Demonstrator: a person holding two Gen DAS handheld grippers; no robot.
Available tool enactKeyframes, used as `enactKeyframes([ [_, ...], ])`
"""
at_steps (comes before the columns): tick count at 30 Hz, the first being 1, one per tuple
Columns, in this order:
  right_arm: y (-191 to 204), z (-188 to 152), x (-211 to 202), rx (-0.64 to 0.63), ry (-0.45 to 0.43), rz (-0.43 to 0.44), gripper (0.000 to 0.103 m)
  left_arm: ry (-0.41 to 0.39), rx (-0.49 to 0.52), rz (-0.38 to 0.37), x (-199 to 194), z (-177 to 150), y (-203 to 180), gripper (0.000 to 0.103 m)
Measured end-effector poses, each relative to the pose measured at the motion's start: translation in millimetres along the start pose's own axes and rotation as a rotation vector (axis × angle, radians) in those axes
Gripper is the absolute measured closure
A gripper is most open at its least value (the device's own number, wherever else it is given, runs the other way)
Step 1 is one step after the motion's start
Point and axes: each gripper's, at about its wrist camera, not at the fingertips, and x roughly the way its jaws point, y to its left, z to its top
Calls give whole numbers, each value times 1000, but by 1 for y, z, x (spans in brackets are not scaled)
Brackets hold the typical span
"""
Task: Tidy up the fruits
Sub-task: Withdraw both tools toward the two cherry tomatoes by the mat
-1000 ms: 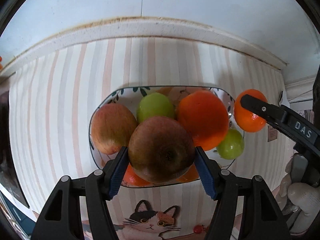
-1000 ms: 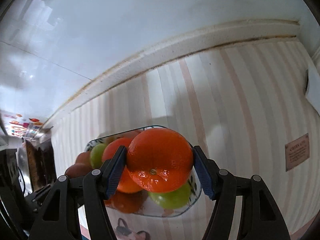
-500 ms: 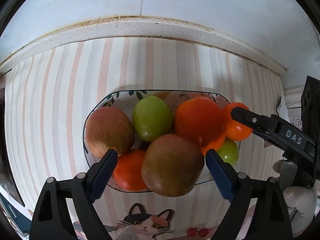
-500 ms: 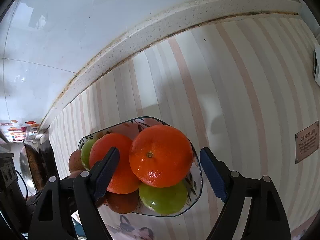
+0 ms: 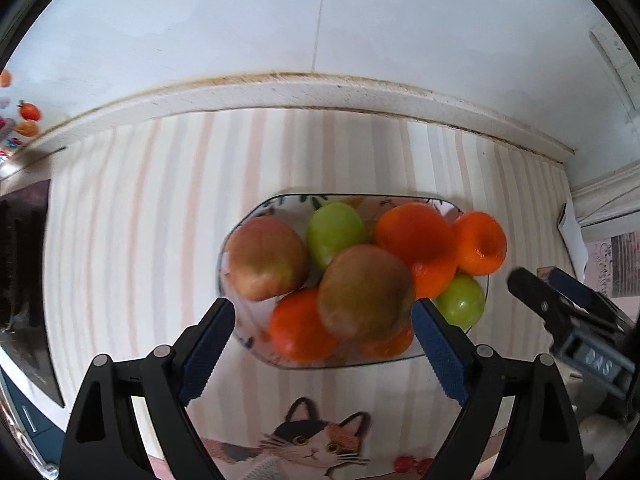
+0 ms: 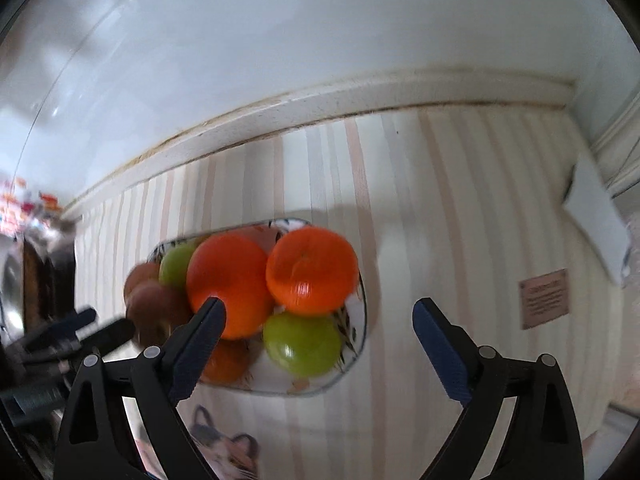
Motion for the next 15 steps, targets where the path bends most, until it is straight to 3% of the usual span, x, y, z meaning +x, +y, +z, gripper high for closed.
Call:
enactKeyframes([
  [15,24,-94,-100,-66,-169,-48,7,-155,49,42,-70,-84,1,13],
])
